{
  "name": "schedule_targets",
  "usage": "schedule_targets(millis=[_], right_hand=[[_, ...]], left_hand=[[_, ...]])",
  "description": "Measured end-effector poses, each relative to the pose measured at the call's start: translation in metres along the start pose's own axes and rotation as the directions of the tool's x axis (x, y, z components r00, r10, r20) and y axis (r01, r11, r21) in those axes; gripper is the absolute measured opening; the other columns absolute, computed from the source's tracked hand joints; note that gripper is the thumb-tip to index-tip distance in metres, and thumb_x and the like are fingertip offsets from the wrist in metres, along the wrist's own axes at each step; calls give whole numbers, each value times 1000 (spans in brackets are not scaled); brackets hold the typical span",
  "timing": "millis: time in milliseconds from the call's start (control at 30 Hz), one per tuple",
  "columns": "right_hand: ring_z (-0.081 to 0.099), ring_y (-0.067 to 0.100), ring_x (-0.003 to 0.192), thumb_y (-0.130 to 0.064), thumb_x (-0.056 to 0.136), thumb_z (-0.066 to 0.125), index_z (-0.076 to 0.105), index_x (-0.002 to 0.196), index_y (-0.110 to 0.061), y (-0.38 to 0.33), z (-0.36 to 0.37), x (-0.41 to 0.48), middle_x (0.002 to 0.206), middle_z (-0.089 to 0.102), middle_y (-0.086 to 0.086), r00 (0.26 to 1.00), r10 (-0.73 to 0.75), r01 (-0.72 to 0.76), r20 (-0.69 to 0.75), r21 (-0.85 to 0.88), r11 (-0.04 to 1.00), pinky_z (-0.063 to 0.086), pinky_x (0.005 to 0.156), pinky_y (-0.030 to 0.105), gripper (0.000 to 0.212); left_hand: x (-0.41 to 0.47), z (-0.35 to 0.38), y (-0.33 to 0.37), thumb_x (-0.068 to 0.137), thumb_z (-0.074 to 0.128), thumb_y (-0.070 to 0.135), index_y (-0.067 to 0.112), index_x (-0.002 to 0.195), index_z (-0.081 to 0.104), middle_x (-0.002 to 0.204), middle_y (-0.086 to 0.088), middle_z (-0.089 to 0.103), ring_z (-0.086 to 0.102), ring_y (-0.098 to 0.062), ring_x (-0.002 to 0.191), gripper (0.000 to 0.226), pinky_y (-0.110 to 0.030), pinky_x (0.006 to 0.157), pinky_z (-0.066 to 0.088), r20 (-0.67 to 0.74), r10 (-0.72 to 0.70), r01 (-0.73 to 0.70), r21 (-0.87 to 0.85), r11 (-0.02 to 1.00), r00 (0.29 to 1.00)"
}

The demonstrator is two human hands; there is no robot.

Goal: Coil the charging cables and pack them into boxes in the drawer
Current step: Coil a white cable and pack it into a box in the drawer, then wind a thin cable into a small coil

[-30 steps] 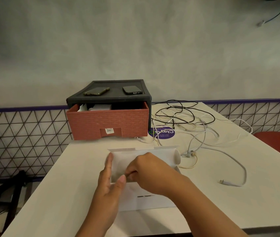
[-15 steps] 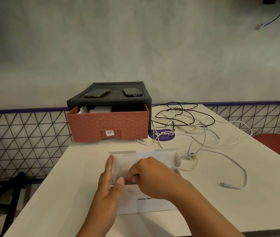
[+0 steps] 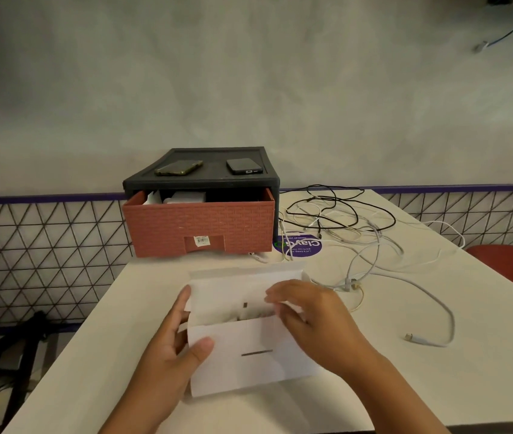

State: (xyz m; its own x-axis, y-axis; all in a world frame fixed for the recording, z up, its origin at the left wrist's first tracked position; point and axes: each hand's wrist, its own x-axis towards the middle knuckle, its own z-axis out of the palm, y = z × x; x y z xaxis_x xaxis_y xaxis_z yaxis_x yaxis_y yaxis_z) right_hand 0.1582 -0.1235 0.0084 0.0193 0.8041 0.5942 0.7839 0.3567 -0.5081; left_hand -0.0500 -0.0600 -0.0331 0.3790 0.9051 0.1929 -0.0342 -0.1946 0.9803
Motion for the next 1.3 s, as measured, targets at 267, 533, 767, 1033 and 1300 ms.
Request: schedule_targets(millis=[267, 533, 767, 1033, 1300], right_hand=[[58, 5, 88, 8, 82, 55, 71, 88, -15, 57, 7, -19, 87, 62, -15, 878, 371, -376, -303, 43, 925, 38, 72, 4, 29], [50, 16, 96, -12, 78, 44, 71, 96, -16, 77, 21, -14, 98, 57, -7, 895, 430, -443, -116, -136, 886, 35, 74, 18, 32], [53, 27, 99, -22, 70, 38, 70, 101, -16, 88, 23, 0, 105, 63, -2, 874, 471, -485, -116, -257, 836, 33, 76, 26, 44], [53, 17, 104, -11, 86, 49, 60, 117, -22, 94, 23, 11, 112, 62, -4, 862, 503, -495, -64, -326, 806, 39, 84, 25, 35], [57, 16, 94, -7, 89, 46, 64, 115, -23, 99, 24, 11, 102, 63, -6, 872, 482, -483, -87, -312, 818, 37, 73, 21, 35]], left_hand=[[48, -35, 31, 86, 53, -9, 42, 138, 28, 106, 12, 54, 56, -2, 98, 76, -22, 75, 45, -119, 28, -14, 119, 993, 993], [124, -52, 30, 86, 59, -1, 35, 146, 22, 122, 6, 51, 49, -12, 115, 79, -26, 84, 45, -98, 5, 18, 238, 971, 995], [166, -58, 4, 84, 63, -3, 37, 141, 29, 128, 1, 51, 52, -17, 118, 78, -35, 97, 43, -110, -27, 53, 242, 969, 994], [186, -57, -9, 78, 65, -9, 33, 138, 30, 119, 0, 48, 51, -16, 102, 81, -19, 65, 42, -207, -15, 72, 272, 960, 978], [178, -48, -22, 76, 71, 0, 30, 141, 29, 137, -2, 41, 46, -23, 120, 83, -29, 89, 40, -307, 44, 75, 365, 928, 951]])
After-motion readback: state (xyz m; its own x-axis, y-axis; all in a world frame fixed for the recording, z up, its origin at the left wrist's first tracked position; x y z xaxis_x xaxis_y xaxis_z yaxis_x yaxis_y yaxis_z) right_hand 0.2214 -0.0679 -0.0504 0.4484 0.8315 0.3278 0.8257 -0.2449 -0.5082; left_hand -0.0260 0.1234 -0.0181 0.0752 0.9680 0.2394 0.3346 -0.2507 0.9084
